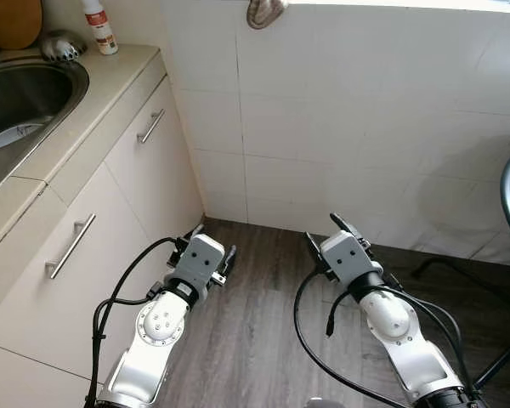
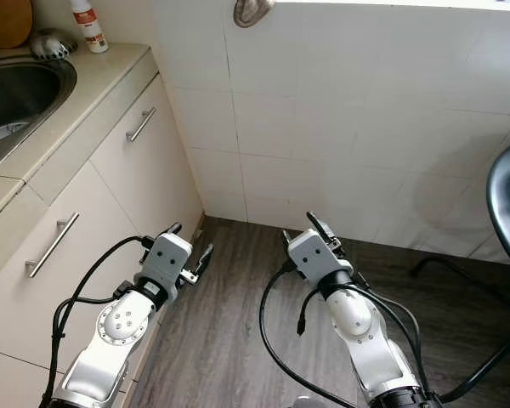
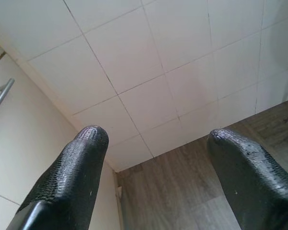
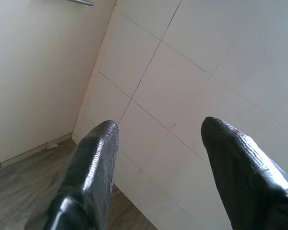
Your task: Kitchen organization
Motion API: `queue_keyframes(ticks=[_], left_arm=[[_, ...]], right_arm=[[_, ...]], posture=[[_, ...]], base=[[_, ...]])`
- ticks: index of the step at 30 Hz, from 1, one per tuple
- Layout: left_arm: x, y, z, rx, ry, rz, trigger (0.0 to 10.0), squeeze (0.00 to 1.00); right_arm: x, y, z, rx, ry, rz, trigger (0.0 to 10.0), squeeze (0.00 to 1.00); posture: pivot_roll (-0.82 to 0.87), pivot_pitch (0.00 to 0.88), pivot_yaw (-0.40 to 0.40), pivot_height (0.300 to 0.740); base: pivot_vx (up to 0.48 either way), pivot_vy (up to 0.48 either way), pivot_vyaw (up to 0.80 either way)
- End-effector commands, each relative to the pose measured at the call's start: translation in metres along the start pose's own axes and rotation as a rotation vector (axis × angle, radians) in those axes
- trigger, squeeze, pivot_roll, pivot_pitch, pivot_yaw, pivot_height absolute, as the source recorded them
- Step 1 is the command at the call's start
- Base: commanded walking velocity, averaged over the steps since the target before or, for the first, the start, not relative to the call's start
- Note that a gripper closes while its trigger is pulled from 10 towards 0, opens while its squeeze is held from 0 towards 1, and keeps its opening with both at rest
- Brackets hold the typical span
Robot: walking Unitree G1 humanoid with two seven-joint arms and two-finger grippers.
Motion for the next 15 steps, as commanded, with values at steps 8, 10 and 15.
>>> queue_keyframes(ticks=[8,10,15], left_arm=[[-0.0024,-0.0021,-0.0044,0.011,-0.023,0.009,10.0,0.00],[-0.0027,-0.0022,-0.0045,0.012,-0.025,0.011,10.0,0.00],[-0.0053,-0.0019,-0.0020,0.023,-0.026,0.018,10.0,0.00]], right_arm=[[-0.0054,0.0015,-0.0036,-0.010,0.030,0.006,10.0,0.00],[-0.0057,0.0019,-0.0036,-0.009,0.027,0.006,10.0,0.00],[-0.0037,0.0031,-0.0015,-0.003,0.026,0.000,10.0,0.00]], posture=[[-0.15,0.000,0.033,0.740],[-0.15,0.000,0.033,0.740],[-0.14,0.013,0.033,0.740]], base=[[0.000,0.000,0.00],[0.000,0.000,0.00],[0.000,0.000,0.00]])
Point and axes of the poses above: a point about 5 cm out from each wrist's last joint towards the gripper, its own y axis pointing out of the wrist towards the gripper, its own z axis along the axis of the wrist's last joint, x = y × z, the point moved 1 cm from there along y, pointing out of the wrist towards the gripper, and after that the axes turned 5 degrees about y, right-handed, at the moved point
